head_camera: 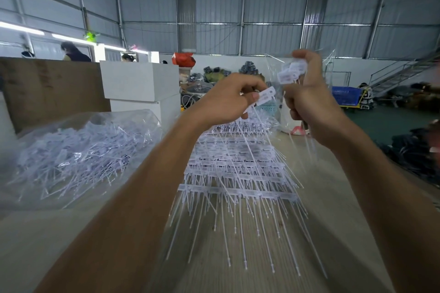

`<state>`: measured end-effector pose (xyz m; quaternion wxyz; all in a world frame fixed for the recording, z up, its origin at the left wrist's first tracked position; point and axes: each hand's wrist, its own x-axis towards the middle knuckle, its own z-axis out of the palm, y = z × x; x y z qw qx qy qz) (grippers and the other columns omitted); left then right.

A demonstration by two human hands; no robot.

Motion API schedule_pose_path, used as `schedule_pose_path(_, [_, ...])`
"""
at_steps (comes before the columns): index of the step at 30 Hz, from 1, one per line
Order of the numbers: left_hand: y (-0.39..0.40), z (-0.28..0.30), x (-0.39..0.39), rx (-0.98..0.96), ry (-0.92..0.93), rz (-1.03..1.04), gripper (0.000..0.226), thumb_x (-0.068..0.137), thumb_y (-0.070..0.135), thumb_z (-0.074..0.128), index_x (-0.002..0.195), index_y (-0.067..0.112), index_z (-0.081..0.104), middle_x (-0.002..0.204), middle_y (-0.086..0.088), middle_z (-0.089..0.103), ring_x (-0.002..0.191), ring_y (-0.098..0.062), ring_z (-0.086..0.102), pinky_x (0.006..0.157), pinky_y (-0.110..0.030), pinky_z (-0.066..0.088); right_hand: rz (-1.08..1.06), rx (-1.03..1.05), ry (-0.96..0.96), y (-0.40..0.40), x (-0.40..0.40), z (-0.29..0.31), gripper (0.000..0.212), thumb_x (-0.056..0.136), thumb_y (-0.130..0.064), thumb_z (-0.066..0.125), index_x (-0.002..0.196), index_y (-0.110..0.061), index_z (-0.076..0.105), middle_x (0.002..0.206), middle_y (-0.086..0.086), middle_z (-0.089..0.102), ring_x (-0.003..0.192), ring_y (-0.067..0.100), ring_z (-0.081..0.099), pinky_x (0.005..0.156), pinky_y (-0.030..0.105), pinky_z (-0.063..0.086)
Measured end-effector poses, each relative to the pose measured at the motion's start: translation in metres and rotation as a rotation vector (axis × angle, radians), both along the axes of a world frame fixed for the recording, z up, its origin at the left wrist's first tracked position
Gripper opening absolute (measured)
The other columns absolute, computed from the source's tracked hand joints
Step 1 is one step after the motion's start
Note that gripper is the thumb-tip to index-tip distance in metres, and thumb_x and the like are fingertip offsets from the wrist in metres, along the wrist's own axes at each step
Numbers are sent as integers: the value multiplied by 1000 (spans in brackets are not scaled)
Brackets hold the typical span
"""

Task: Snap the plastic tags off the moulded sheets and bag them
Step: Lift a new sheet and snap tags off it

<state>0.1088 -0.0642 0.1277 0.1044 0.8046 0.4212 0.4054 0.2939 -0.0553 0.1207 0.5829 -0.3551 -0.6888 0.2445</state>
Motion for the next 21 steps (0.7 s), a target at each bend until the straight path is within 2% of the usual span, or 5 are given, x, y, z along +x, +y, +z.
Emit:
schedule_pose_path(3, [0,0,2,5,-16,-14,21,104,14,53,111,20,71,102,-1,66,76,-15,67,58,-19,52,17,115,-56,1,0,-6,75,95,4,50,142,-45,18,111,-3,56,67,-8,58,53,13,45])
schedule_pose_path(6, [-1,0,1,0,-27,-28,20,103,12,53,110,19,71,102,-2,66,80,-18,66,60,-15,51,-14,213,-7,2,-2,-6,84,95,6,53,154,-35,10,122,-14,55,101,4,66,81,21,58])
schedule_pose_path(10, [-1,1,0,1,-21,-24,21,104,13,52,113,19,70,104,-3,66,77,-18,67,55,-15,49,-191,317,110,0,-7,-1,59,87,9,58,138,-17,45,106,-16,62,82,-9,63,67,9,48])
schedule_pose_path(14, [-5,2,1,-13,-115,-91,30,103,4,48,111,17,75,106,-9,70,84,-32,69,61,-31,60,-223,294,342,-1,-8,0,11,98,-17,61,108,-16,64,77,-13,60,56,-7,52,50,11,41])
schedule_pose_path(21, [-3,4,5,84,-149,-81,38,102,-3,43,97,17,75,95,-22,68,61,-21,57,49,-26,51,-45,51,312,-3,-7,0,43,106,-45,44,79,-16,64,53,-7,34,46,9,26,44,20,21])
